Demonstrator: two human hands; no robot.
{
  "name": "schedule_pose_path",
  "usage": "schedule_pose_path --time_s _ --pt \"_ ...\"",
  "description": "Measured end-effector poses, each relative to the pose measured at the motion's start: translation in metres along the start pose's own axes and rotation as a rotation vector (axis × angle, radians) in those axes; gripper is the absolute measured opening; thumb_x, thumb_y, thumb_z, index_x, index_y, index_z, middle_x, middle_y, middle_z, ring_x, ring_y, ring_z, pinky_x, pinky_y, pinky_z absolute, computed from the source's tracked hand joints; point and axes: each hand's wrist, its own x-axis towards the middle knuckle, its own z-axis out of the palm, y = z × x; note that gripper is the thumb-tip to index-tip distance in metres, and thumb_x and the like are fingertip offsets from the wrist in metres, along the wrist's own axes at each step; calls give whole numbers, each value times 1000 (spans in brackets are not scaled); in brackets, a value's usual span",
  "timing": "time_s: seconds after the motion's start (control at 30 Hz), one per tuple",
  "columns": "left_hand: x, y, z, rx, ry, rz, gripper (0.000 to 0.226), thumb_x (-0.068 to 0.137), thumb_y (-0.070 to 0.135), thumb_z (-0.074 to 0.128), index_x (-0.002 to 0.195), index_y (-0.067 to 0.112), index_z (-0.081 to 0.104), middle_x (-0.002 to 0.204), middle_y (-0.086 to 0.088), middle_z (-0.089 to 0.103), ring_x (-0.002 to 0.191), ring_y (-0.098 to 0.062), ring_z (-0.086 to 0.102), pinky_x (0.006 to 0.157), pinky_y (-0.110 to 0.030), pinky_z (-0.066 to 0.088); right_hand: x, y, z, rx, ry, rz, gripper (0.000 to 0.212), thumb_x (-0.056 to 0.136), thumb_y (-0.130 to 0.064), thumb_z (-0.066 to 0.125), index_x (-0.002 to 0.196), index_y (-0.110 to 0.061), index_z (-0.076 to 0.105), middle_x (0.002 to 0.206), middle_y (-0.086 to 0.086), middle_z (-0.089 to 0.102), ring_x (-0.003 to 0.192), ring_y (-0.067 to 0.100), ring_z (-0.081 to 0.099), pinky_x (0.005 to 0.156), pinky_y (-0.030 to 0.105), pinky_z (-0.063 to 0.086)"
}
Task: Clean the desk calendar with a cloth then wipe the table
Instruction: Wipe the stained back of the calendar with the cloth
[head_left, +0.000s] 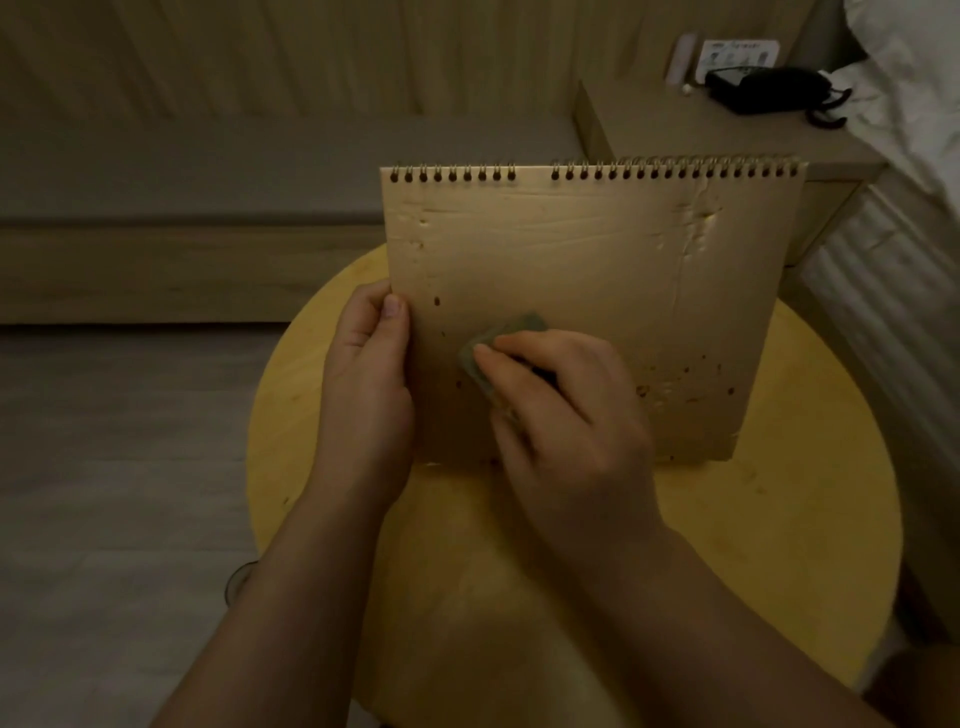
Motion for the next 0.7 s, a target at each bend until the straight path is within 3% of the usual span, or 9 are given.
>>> schedule_pose_path --time_s 0.13,0.27,0.53,0.7 --pt "-2 1 3 62 51 7 38 108 29 43 96 47 74 98 18 76 89 4 68 71 -12 52 -13 35 -30 -98 6 9 20 102 -3 64 117 3 77 110 21 74 100 38 70 91 42 54" --pt "-3 2 5 116 80 6 39 109 32 42 92 51 72 90 23 73 80 9 64 65 -10 49 -25 73 -60 -214 11 68 23 98 0 68 120 1 76 114 20 72 105 31 62 102 26 41" --pt "0 1 6 211 116 14 34 108 40 42 95 57 68 94 28 71 86 11 62 68 -9 47 -39 99 -75 -211 152 121 25 104 -15 61 126 -11 74 122 5 67 112 18 61 101 23 43" --pt "6 0 8 225 122 -3 36 109 40 41 93 57 68 93 28 70 86 10 62 75 -22 48 -46 95 -74 -261 72 138 25 99 -6 64 122 -5 75 118 10 67 106 27 62 103 16 37"
